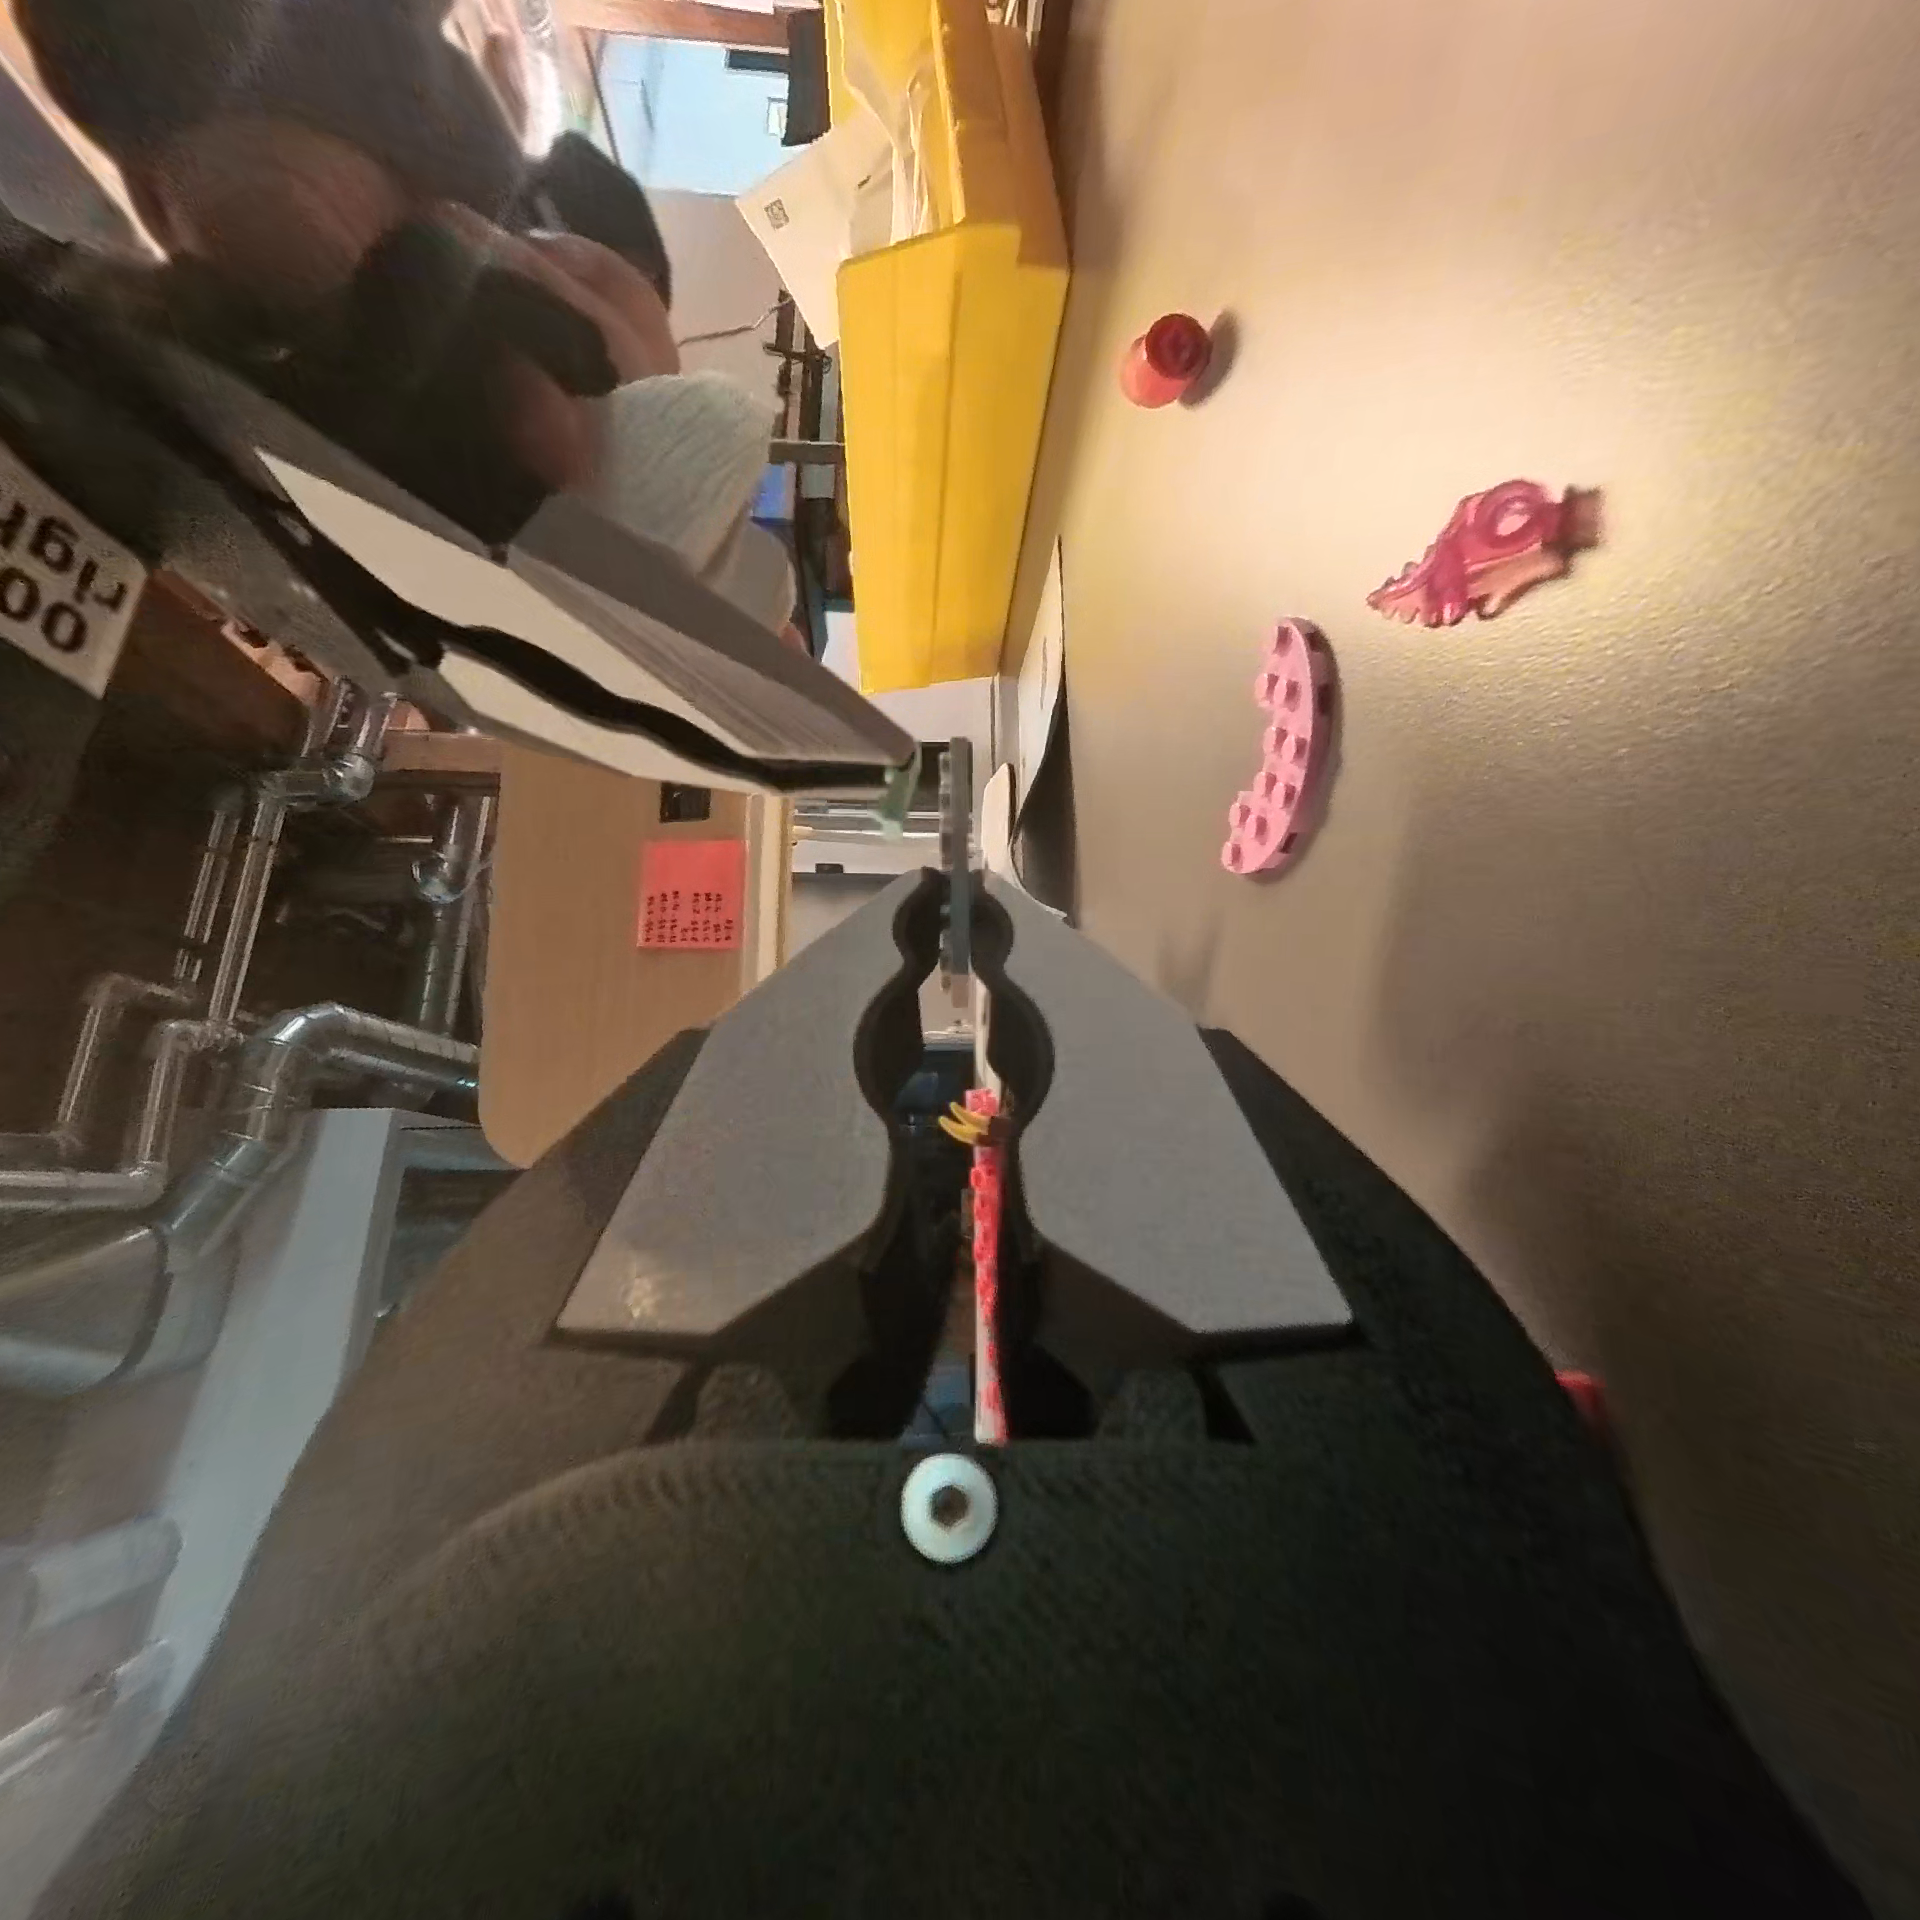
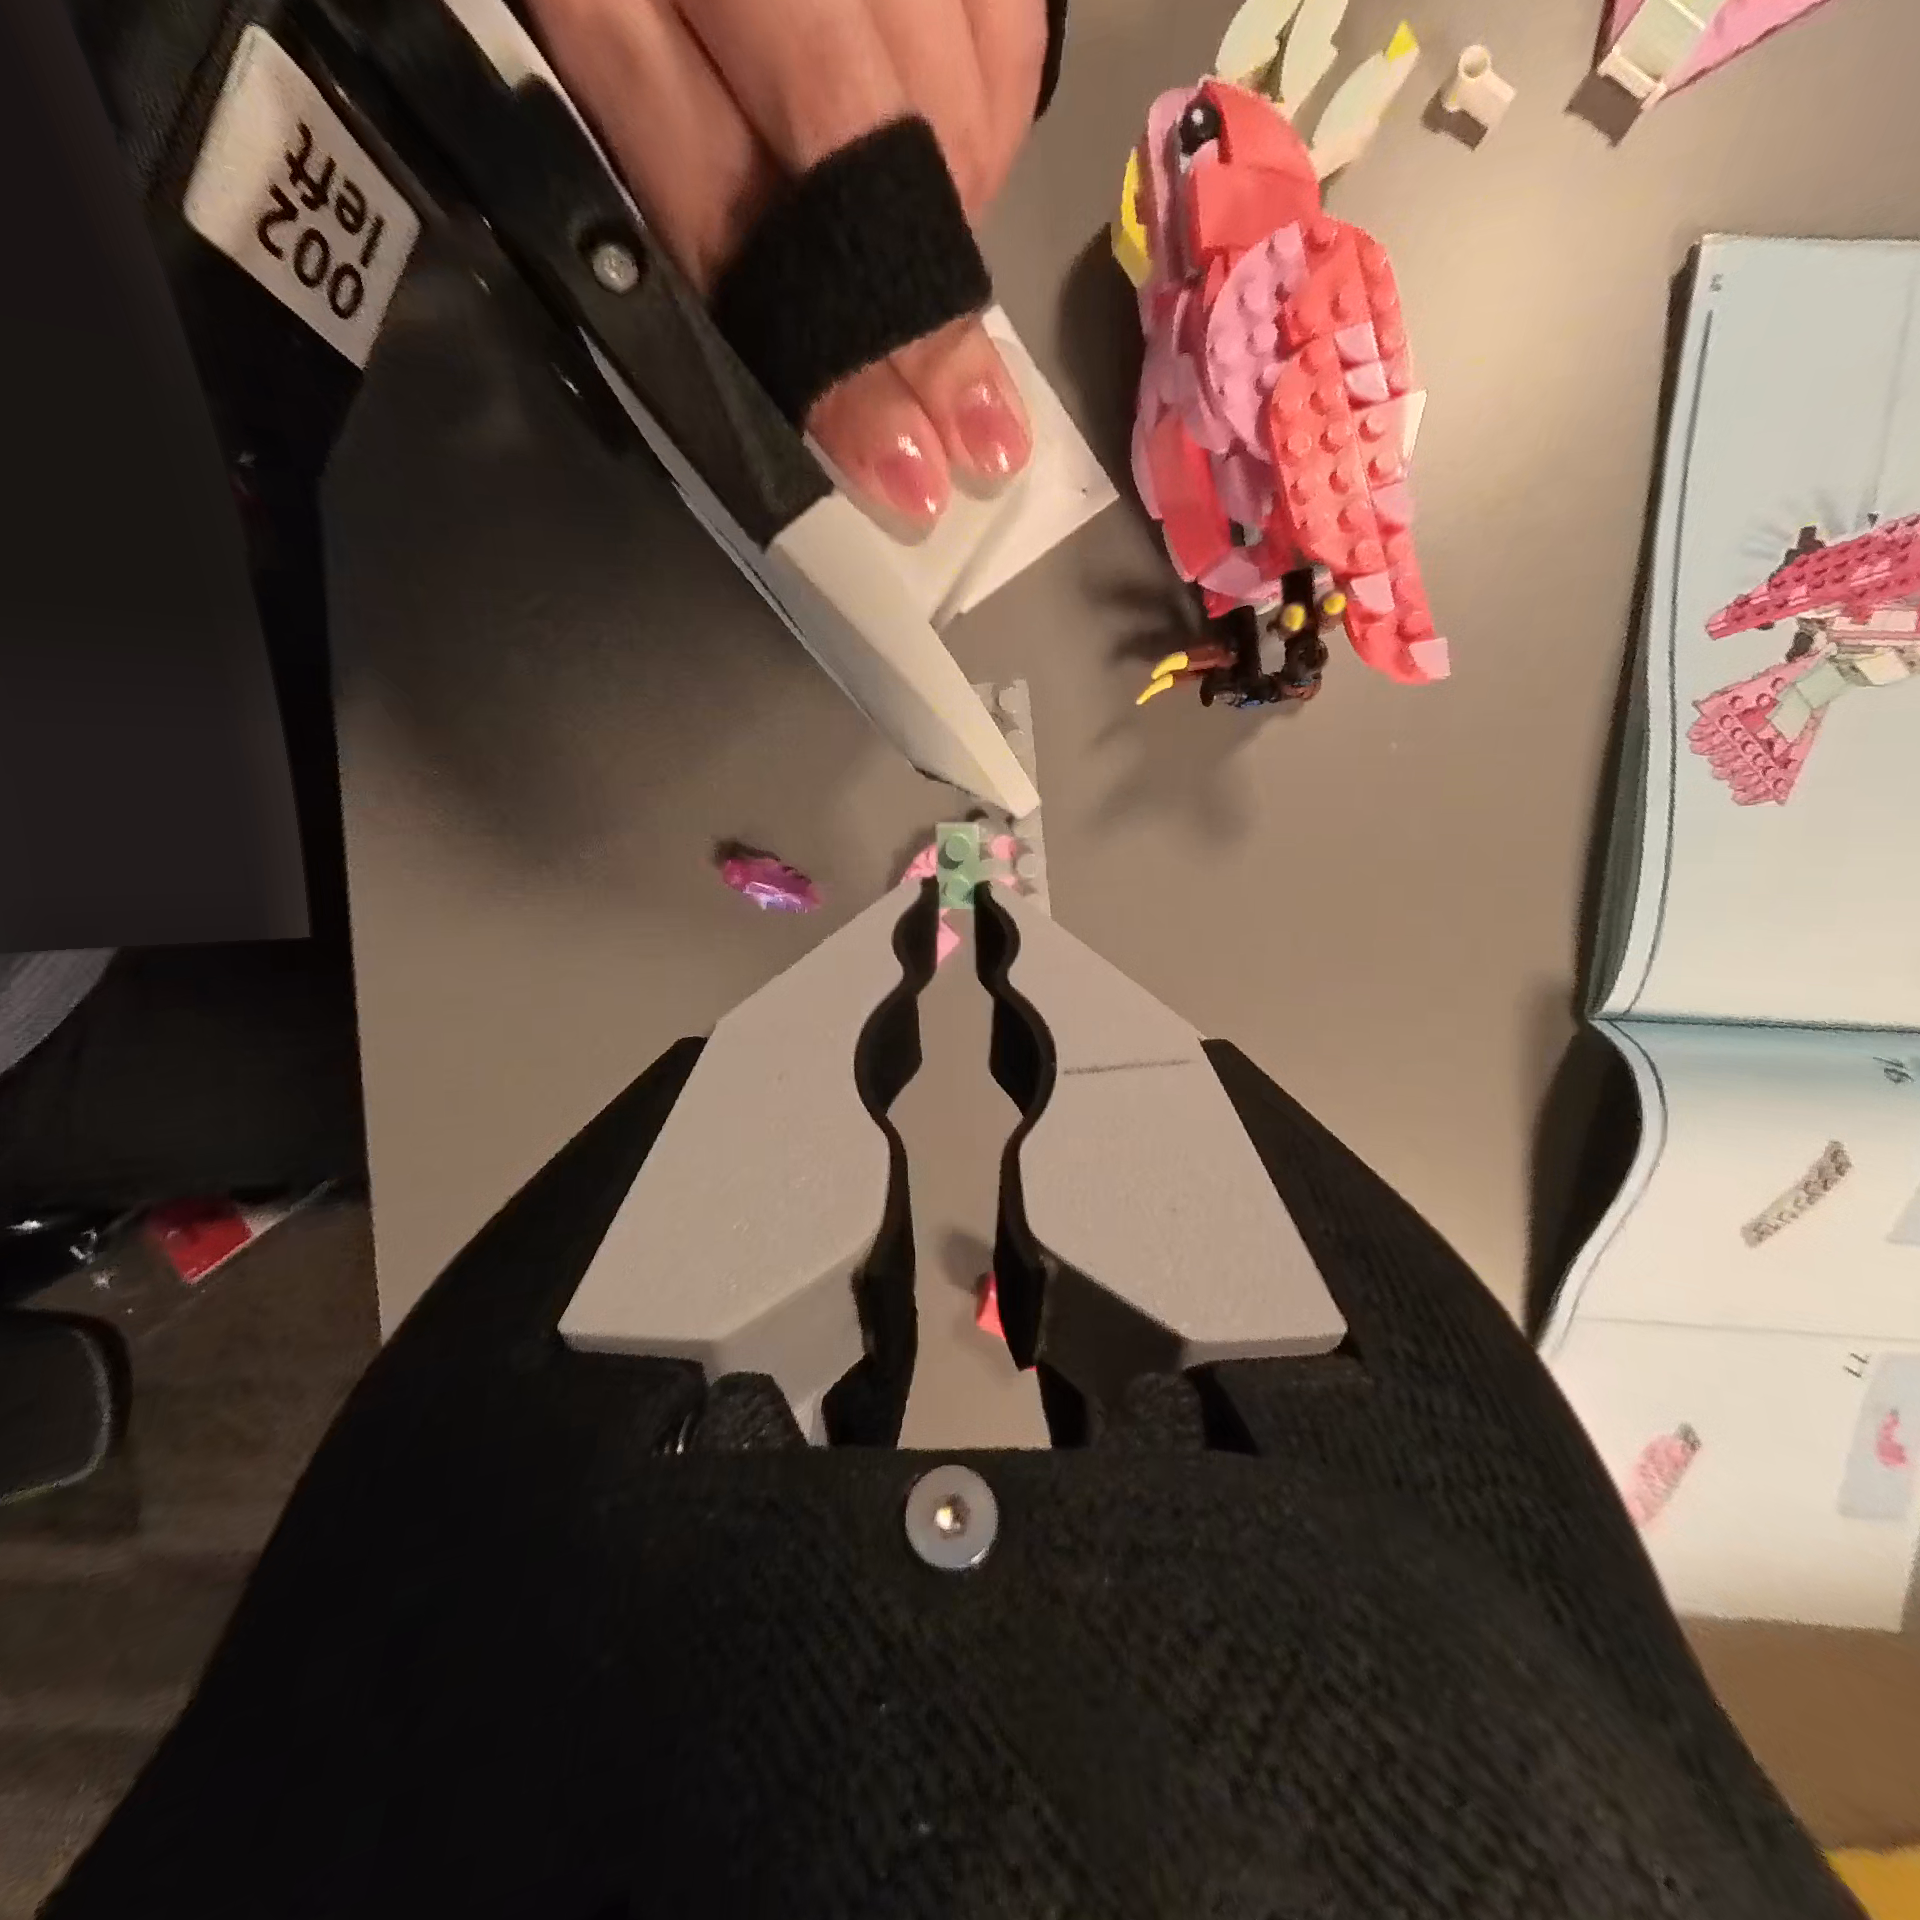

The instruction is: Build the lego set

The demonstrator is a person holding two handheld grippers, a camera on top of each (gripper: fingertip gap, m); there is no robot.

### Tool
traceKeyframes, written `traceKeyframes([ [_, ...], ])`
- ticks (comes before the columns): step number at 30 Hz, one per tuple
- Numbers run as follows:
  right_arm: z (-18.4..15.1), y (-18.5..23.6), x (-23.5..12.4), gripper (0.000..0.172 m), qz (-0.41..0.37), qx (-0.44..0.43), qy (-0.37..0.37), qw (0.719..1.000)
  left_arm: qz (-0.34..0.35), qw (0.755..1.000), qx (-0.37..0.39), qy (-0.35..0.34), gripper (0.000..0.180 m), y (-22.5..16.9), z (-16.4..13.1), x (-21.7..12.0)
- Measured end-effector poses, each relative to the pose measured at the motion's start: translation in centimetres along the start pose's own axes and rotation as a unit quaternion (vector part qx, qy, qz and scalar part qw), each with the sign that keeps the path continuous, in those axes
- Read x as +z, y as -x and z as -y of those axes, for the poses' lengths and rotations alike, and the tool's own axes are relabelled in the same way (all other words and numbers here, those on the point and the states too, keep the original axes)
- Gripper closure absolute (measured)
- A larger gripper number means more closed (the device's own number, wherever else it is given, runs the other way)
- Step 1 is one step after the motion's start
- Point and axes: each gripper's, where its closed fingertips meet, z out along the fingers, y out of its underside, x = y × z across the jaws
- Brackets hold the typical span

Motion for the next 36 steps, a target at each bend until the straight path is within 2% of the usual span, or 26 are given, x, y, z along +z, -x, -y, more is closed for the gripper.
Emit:
traceKeyframes([
  [9, -0.2, -0.3, 0.5, 0.167, -0.004, -0.026, 0.077, 0.997, 0.003, 1.000, 0.008, -0.002, 0.177, 0.1, 0.1, -0.1],
  [19, 0.0, -0.4, 0.4, 0.167, -0.014, -0.041, 0.087, 0.995, 0.001, 1.000, 0.003, 0.000, 0.177, 0.1, 0.1, -0.1],
  [21, 0.2, -0.6, 0.3, 0.162, -0.027, -0.043, 0.079, 0.996, 0.000, 1.000, -0.001, 0.002, 0.177, 0.1, 0.0, -0.1],
  [24, 0.6, -0.4, -0.2, 0.148, -0.054, -0.044, 0.046, 0.997, -0.002, 1.000, -0.006, 0.004, 0.177, 0.1, -0.1, 0.0],
  [28, 0.5, -0.2, -0.5, 0.143, -0.124, -0.062, 0.005, 0.990, -0.002, 1.000, -0.012, 0.004, 0.177, 0.1, -0.1, 0.0],
  [33, 0.0, 0.0, -0.2, 0.140, -0.196, -0.111, -0.014, 0.974, 0.008, 1.000, -0.011, 0.001, 0.177, 0.5, 0.0, -0.1],
  [36, 1.3, -0.1, 0.0, 0.131, -0.267, -0.169, -0.046, 0.948, 0.013, 1.000, -0.013, 0.004, 0.177, 0.7, -0.1, -0.1],
])
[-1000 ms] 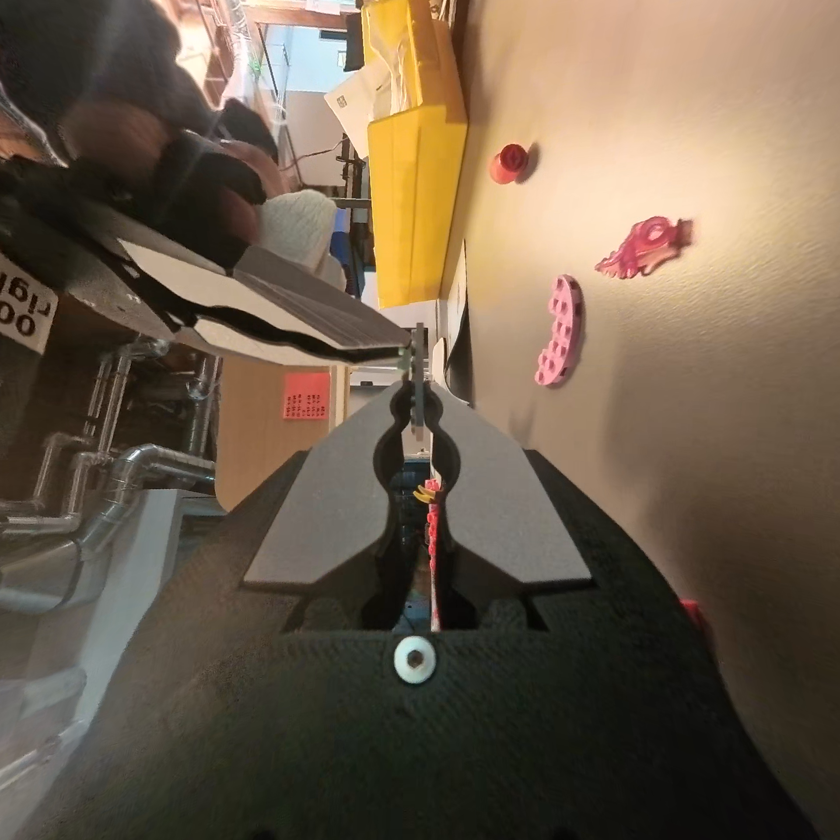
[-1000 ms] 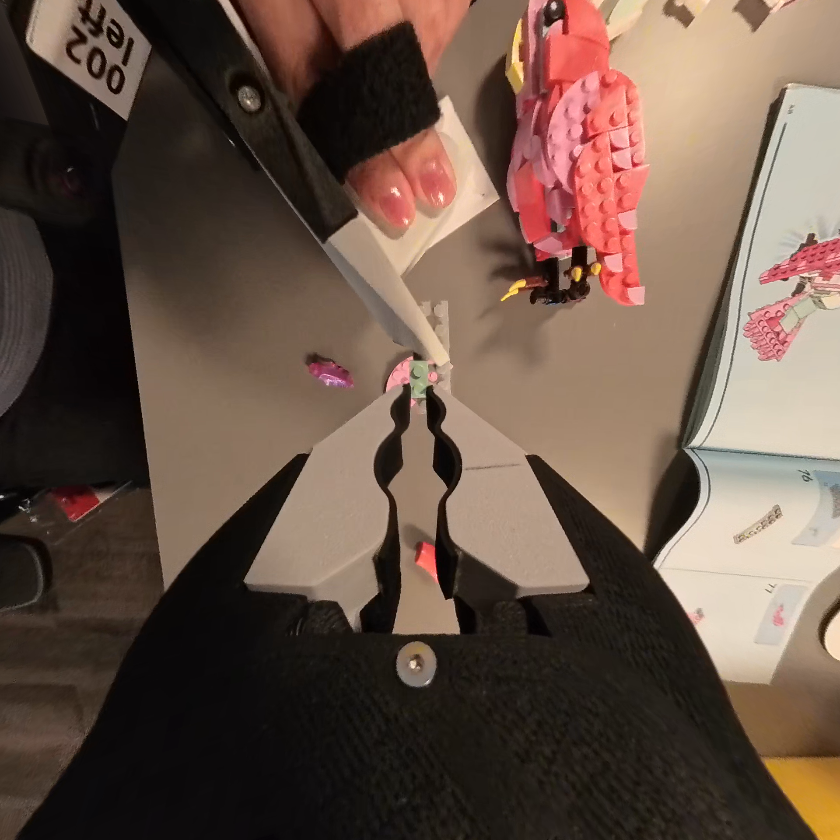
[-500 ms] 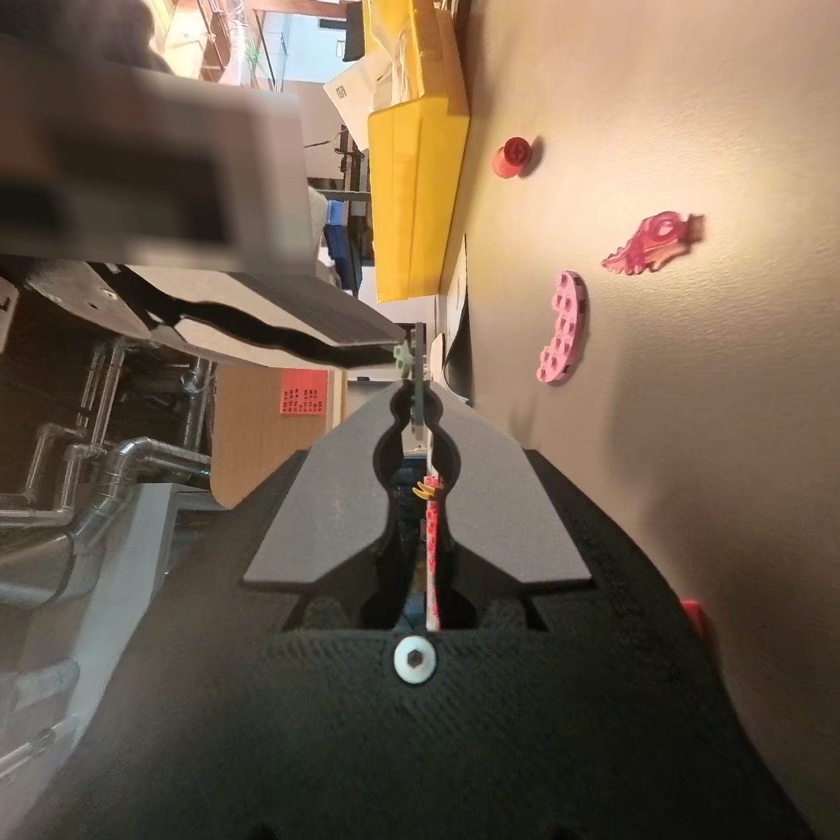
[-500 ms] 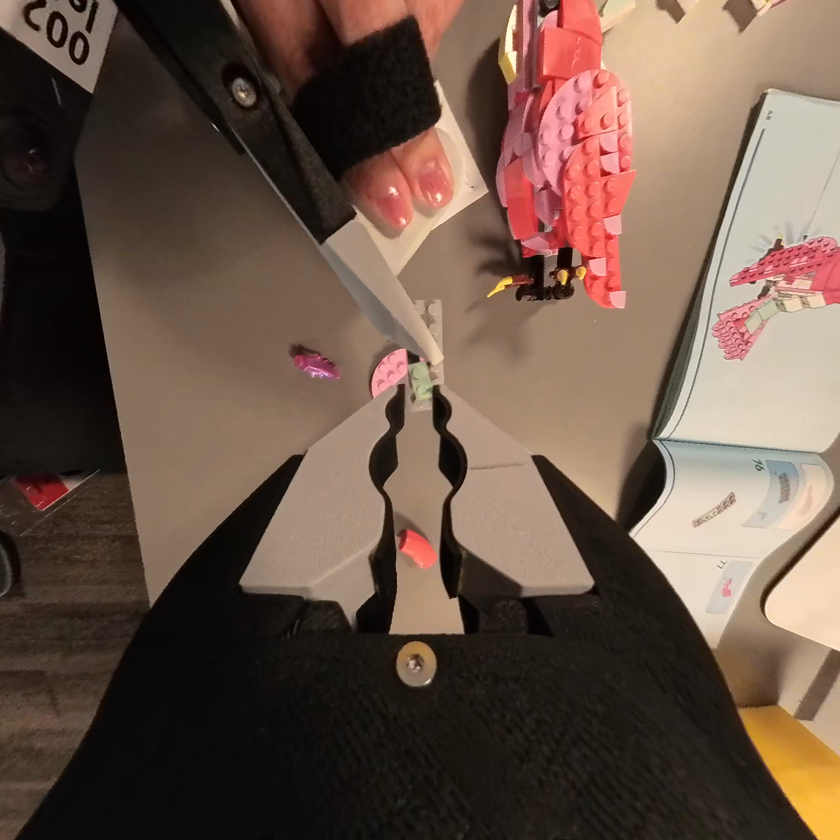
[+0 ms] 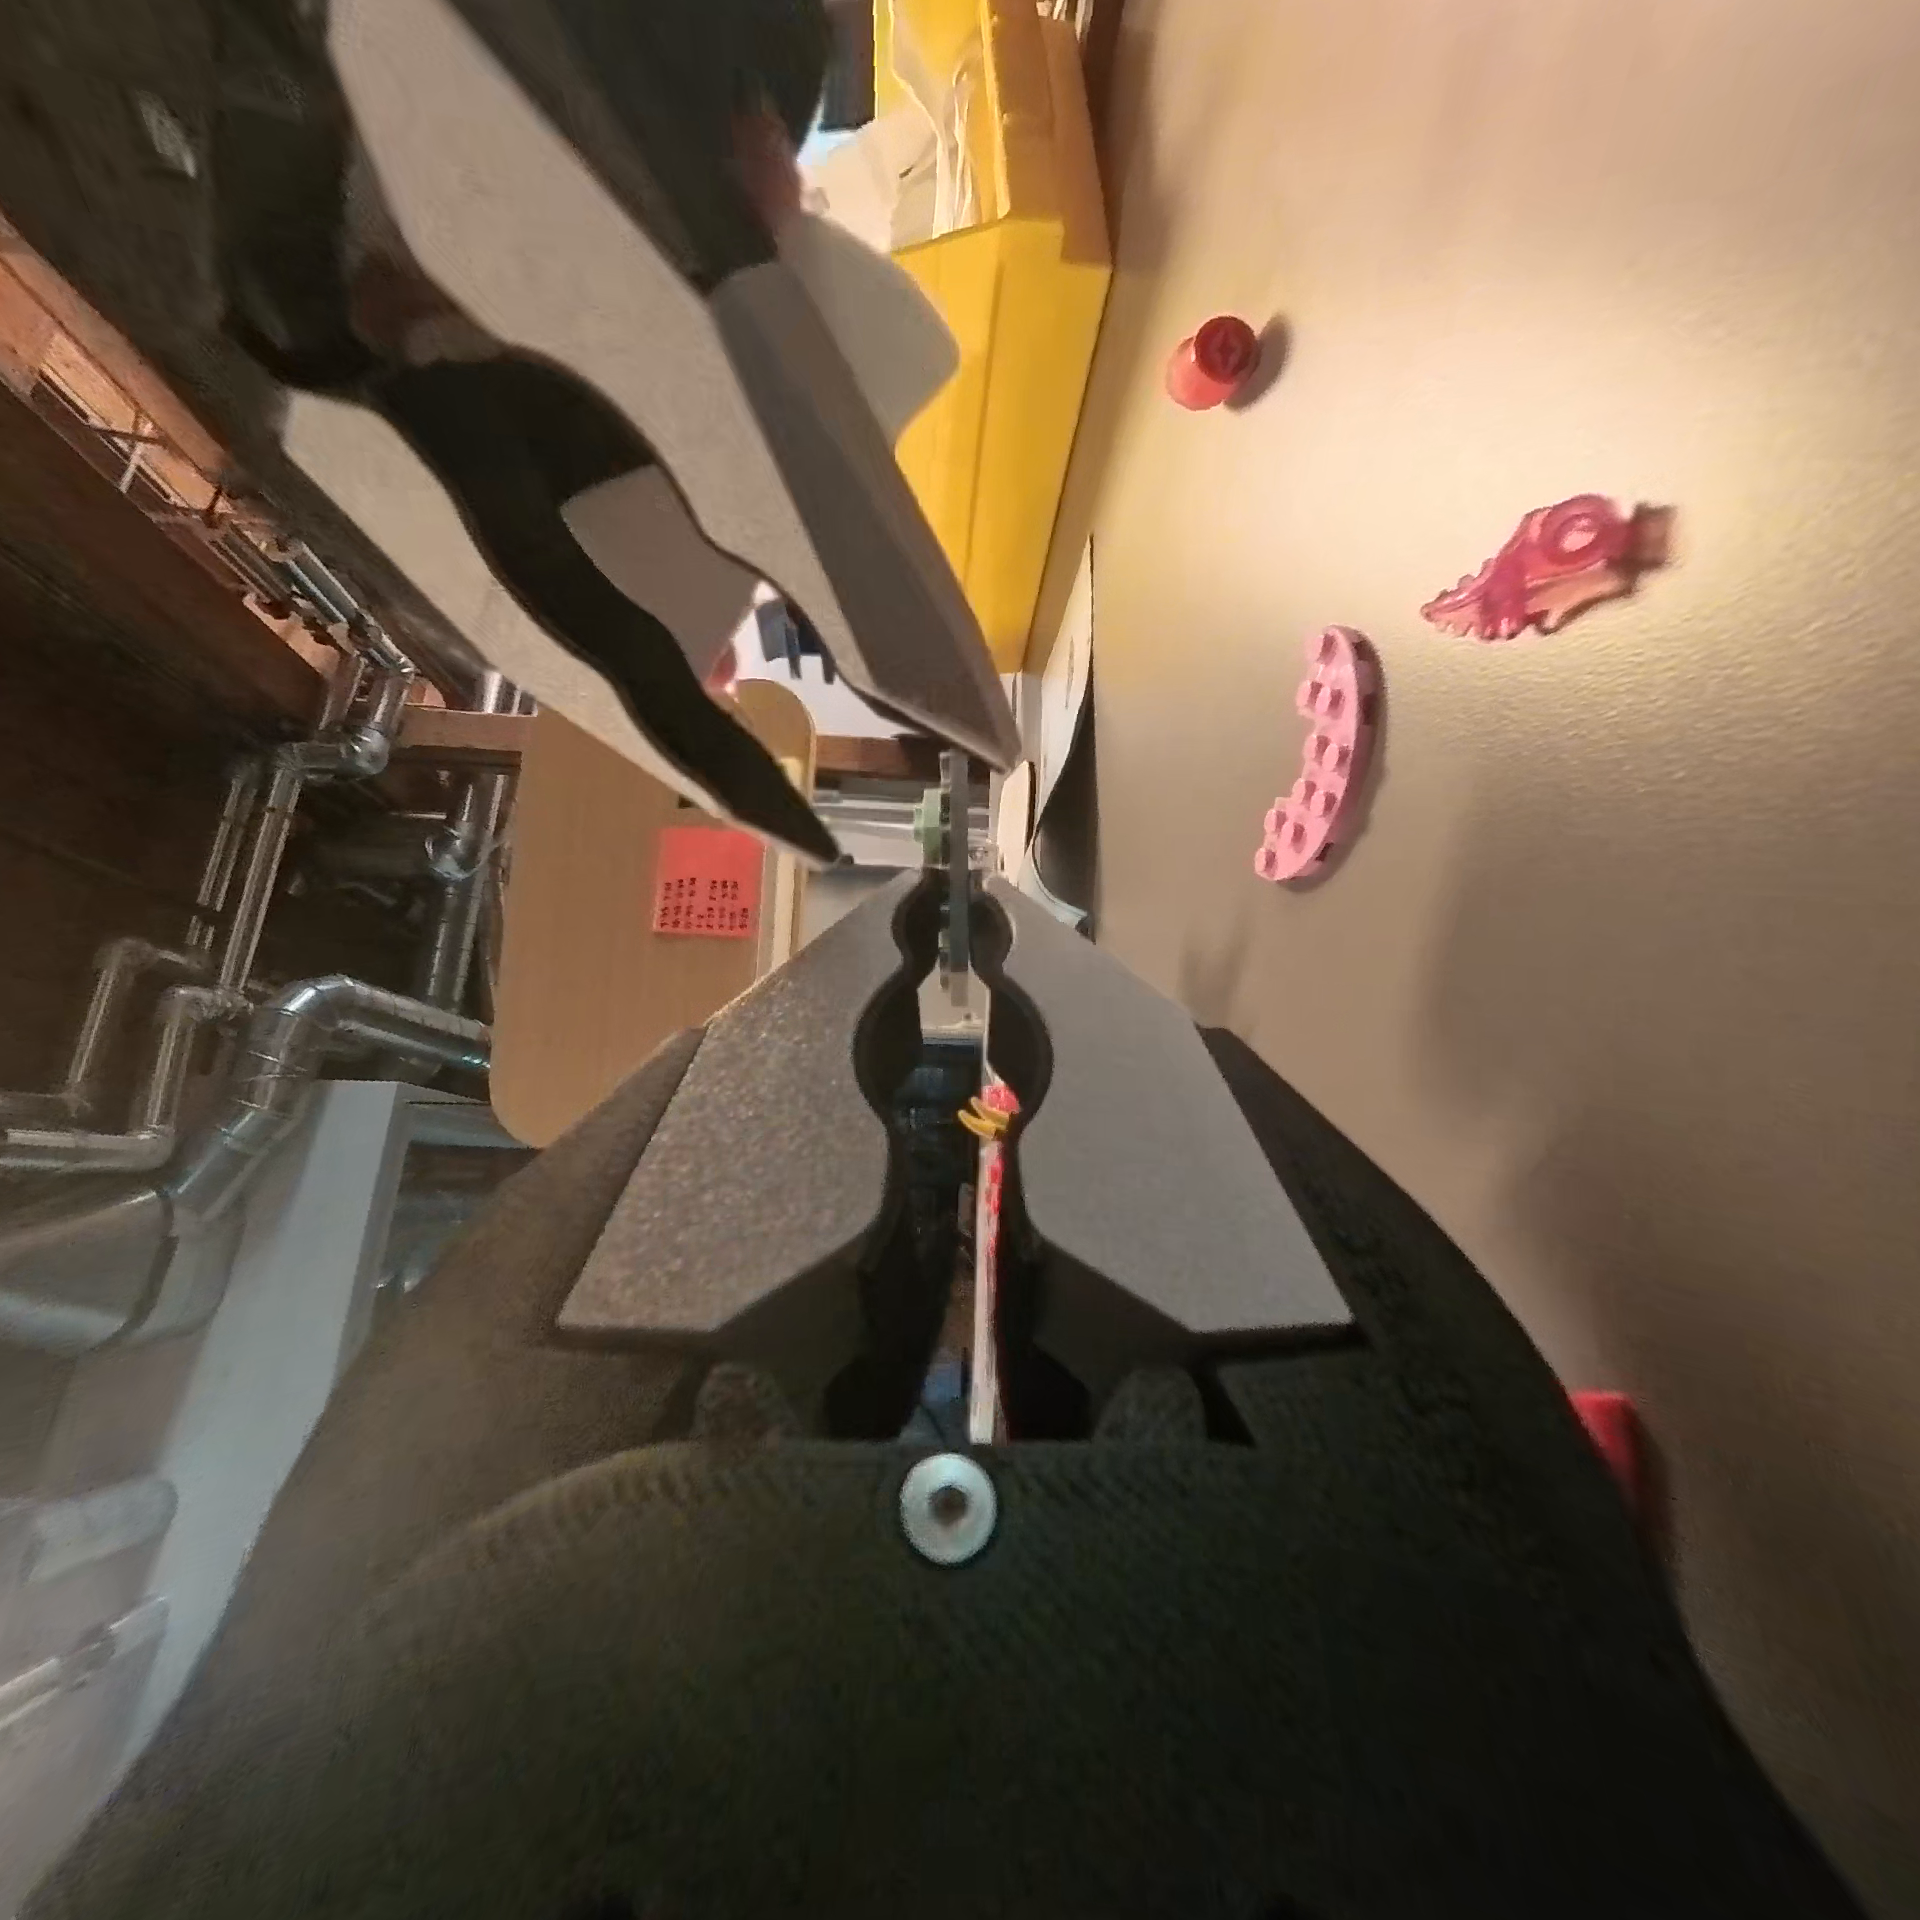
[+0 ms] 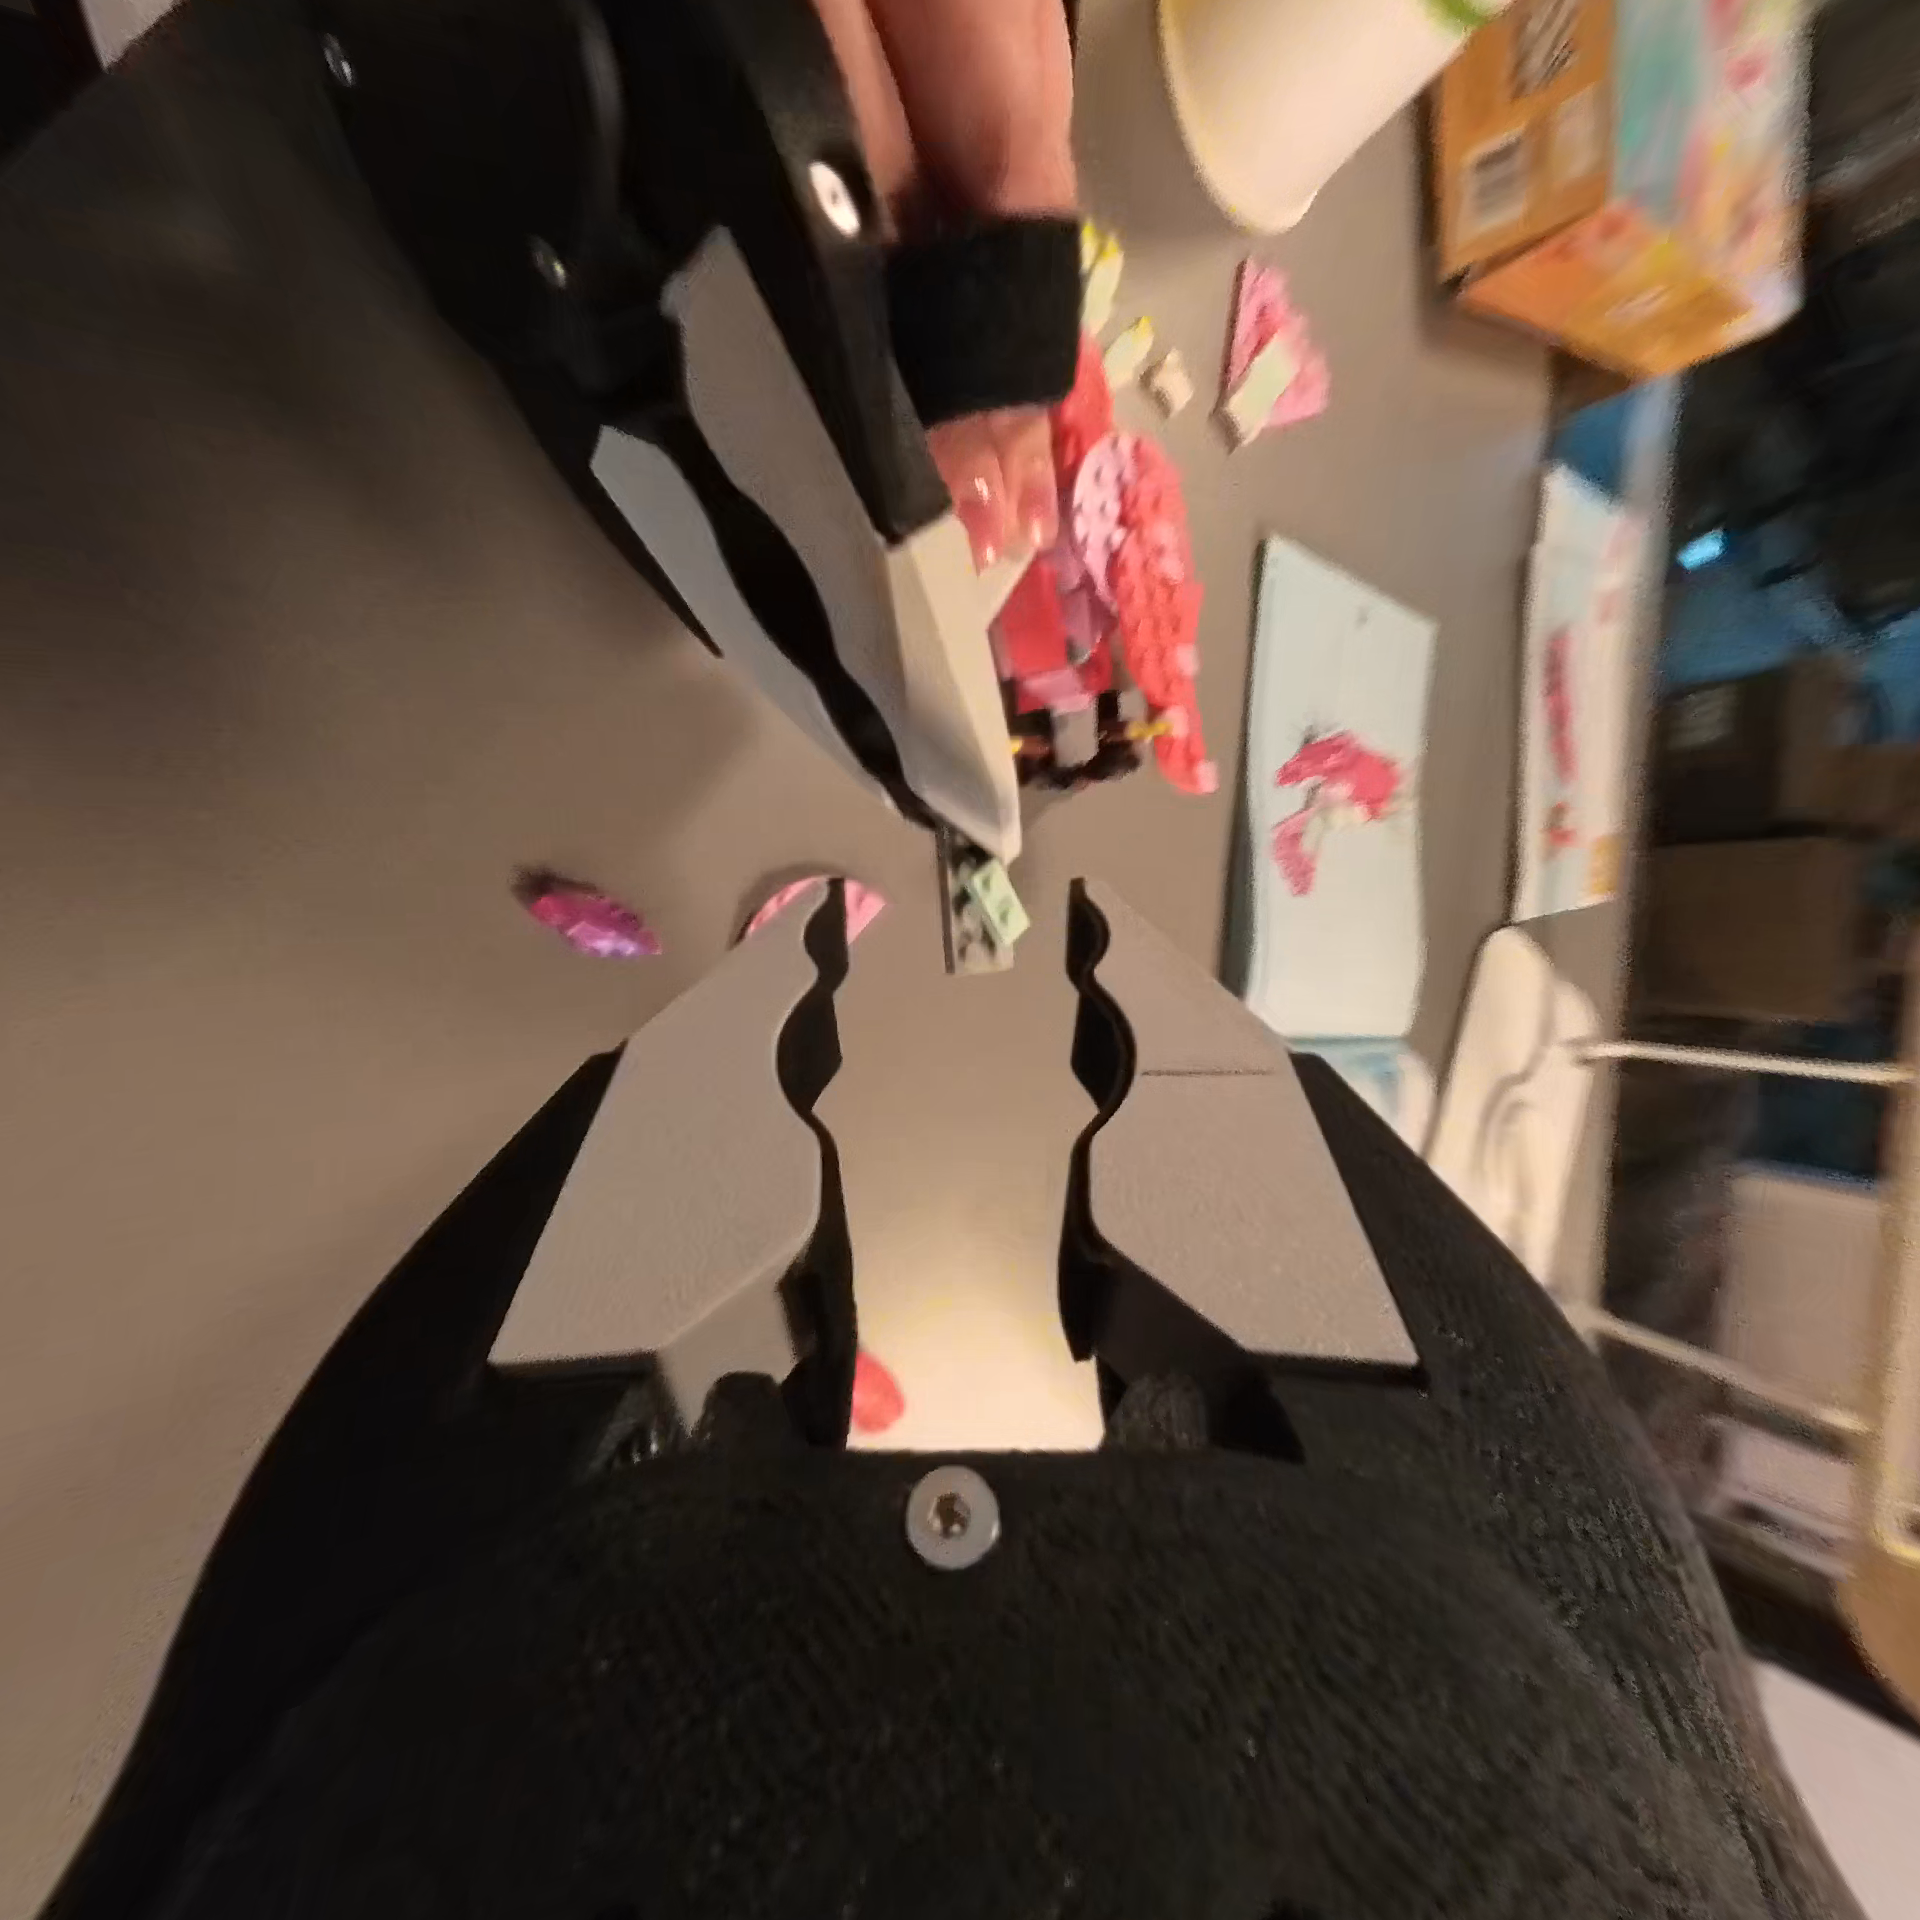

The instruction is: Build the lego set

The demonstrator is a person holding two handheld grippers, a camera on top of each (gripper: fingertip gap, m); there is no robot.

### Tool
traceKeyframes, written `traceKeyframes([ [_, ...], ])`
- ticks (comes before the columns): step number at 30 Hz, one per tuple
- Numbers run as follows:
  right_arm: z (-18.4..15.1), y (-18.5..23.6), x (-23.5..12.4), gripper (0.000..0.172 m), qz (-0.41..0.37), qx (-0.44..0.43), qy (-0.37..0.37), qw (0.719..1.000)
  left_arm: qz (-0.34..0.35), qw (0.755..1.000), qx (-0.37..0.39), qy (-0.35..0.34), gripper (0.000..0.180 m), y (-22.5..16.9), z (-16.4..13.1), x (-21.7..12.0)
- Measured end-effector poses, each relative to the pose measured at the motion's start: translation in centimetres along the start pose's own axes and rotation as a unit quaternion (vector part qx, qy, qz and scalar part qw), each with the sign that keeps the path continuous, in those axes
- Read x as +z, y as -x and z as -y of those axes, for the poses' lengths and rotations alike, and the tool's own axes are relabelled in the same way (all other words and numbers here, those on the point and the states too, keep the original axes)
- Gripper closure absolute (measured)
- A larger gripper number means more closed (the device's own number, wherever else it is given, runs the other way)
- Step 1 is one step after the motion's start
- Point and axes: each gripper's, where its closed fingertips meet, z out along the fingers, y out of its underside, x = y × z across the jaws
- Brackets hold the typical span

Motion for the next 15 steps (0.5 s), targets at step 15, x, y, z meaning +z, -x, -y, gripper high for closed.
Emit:
traceKeyframes([
  [15, -1.3, -2.4, 1.6, 0.140, -0.254, -0.223, 0.107, 0.935, 0.002, 0.999, -0.037, 0.033, 0.177, 0.5, -1.1, 0.3],
])
